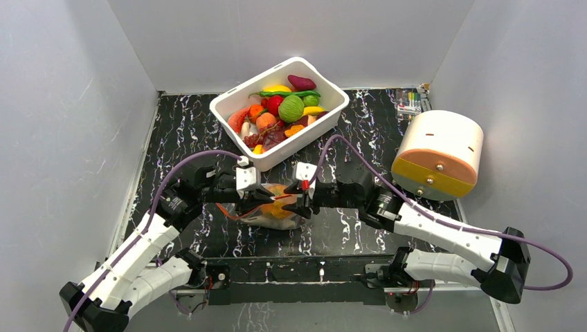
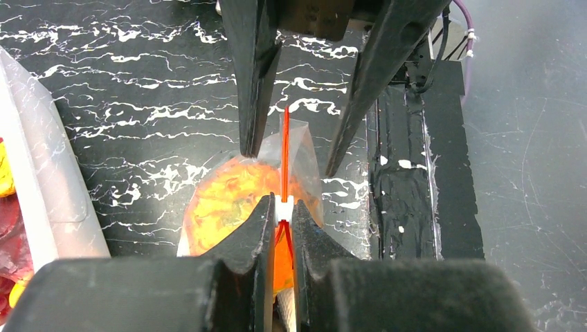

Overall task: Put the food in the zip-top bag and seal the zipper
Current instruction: Zip the zipper food storage bag at the center of the board.

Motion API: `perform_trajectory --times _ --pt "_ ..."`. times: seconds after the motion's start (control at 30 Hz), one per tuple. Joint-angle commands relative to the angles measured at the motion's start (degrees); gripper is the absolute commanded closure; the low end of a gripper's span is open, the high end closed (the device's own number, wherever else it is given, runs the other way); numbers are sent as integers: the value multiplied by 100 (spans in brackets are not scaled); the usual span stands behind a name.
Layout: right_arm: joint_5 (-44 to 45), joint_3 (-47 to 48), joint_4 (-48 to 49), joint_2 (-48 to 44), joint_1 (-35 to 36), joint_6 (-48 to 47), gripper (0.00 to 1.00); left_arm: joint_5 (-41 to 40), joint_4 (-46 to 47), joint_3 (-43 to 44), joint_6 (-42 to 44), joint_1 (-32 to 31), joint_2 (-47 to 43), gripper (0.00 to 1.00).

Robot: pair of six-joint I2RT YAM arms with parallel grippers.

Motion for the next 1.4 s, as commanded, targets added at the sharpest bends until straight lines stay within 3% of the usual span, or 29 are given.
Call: perform_trajectory --times 0.0,0.17,0.37,0.6,1.37 --pt "-122 301 580 118 26 -78 60 287 356 95 -50 18 -9 100" --pt "-163 269 761 169 26 -55 71 312 374 86 -51 18 9 100" --pt "-186 268 833 190 25 -32 73 325 402 46 -62 18 4 100" --pt "-224 277 878 201 25 -35 100 319 369 46 -65 18 -34 100" --pt "2222 -90 474 -691 24 325 100 -126 -151 204 142 14 -242 100"
